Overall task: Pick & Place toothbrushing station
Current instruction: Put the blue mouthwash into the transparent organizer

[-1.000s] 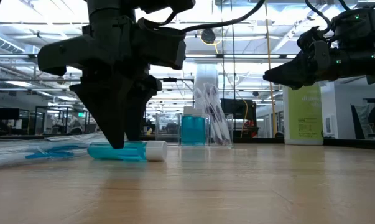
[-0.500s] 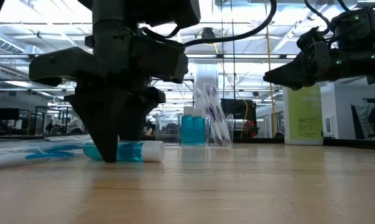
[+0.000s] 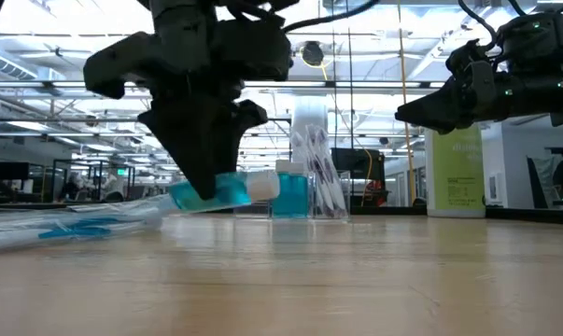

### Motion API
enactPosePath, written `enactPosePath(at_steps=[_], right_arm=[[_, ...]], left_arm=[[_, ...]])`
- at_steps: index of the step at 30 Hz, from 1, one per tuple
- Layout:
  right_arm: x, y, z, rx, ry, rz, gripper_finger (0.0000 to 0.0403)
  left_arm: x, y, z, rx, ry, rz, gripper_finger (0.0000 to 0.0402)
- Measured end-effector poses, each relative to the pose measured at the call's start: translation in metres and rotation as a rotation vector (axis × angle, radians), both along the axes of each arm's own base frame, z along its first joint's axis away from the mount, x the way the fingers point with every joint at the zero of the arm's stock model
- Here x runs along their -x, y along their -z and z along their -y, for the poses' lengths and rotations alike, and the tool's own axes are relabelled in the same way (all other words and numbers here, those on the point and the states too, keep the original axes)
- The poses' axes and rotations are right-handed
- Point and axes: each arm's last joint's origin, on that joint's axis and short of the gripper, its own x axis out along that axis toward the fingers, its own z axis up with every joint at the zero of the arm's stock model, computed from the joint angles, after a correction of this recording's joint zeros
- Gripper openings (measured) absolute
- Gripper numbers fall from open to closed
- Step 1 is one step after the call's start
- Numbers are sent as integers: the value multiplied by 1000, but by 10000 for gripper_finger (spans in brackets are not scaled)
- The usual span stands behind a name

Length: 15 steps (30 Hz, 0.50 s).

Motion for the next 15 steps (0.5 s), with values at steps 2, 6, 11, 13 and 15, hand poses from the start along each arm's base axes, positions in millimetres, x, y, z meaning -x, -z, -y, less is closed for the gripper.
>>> enactPosePath(at_steps=[2,6,11,13,15], right_arm=[[0,0,0,0,0,0,141],[0,0,0,0,0,1,141],[0,0,0,0,0,0,141],[0,0,0,0,0,2,141],[0,-1,0,2,0,5,141]], left_arm=[[1,-6,-5,0,13,13,131],[1,-26,-19,-4,51,81,130],[-5,-41,-47,114,91,163,130],[-10,-39,-61,197,123,210,130],[-12,-30,-74,271,156,260,130]])
